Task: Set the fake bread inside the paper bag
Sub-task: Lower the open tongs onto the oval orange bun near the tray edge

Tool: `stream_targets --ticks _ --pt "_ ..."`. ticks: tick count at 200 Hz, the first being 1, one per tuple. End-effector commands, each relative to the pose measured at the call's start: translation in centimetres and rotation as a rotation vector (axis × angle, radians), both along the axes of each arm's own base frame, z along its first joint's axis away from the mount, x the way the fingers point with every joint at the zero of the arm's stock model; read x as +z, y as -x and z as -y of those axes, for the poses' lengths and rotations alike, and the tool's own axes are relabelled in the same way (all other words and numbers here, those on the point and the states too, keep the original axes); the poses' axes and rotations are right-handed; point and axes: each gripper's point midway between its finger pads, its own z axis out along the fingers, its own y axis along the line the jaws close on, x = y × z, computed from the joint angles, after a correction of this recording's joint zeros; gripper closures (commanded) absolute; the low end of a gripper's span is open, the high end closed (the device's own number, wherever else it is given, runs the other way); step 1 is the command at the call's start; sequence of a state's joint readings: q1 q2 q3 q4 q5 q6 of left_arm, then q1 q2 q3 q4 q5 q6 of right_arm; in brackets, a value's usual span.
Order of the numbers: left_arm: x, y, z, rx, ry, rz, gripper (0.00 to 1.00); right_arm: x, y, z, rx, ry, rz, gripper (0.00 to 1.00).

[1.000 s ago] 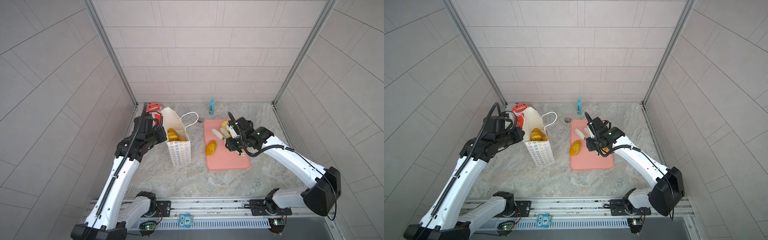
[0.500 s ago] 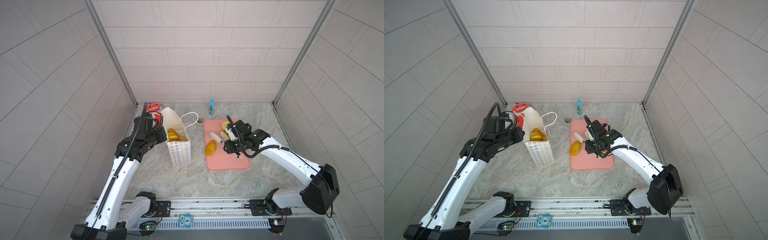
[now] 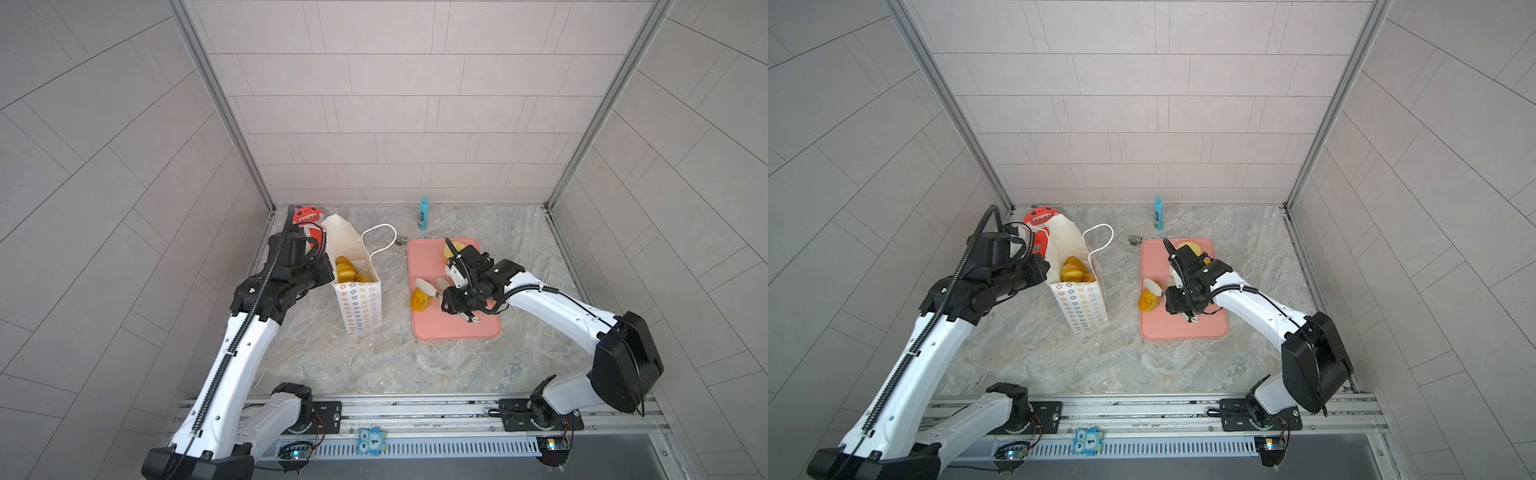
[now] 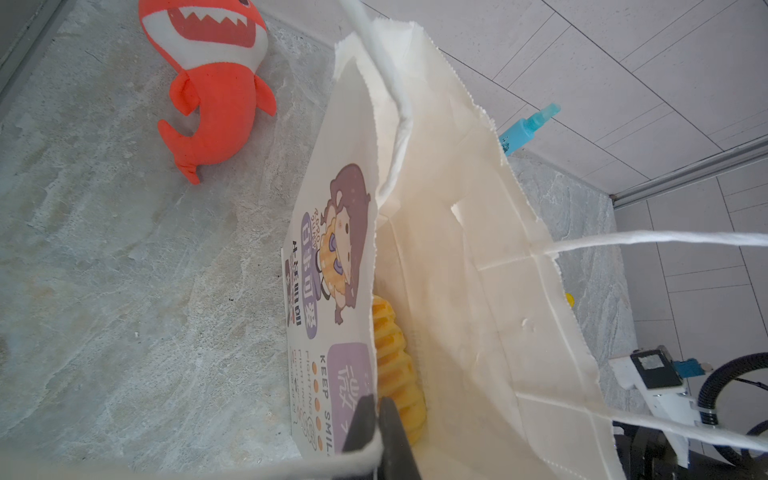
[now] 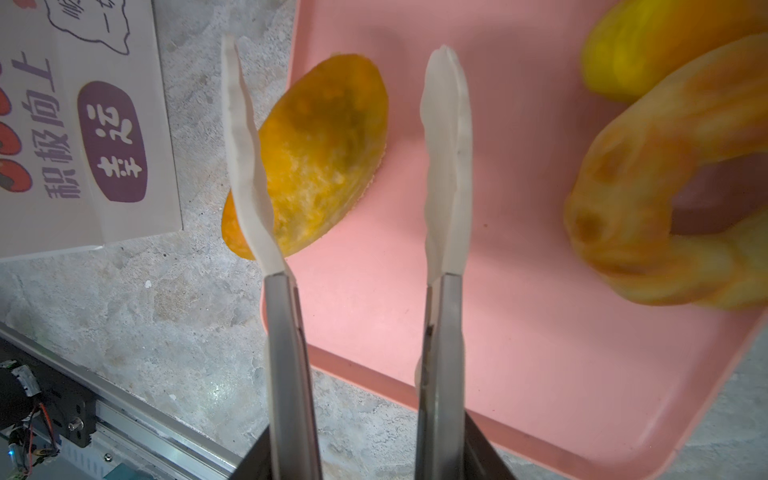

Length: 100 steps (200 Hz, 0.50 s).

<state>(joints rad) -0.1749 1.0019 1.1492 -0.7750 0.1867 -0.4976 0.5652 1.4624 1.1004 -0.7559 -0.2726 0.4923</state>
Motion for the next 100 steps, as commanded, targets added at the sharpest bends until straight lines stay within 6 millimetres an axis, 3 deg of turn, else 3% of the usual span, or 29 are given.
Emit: stream_targets --ticks 1,100 --pt "-0.5 0.3 -0.3 0.004 -0.014 -0.007 0.93 0.4 -0.7 -0.8 -0.025 -0.052 0.011 0.47" --pt "-0.6 0.4 -0.4 0.005 -0.015 -0.009 0.94 -0.8 -1.3 -1.5 -0.046 -0.098 -0.021 0.46"
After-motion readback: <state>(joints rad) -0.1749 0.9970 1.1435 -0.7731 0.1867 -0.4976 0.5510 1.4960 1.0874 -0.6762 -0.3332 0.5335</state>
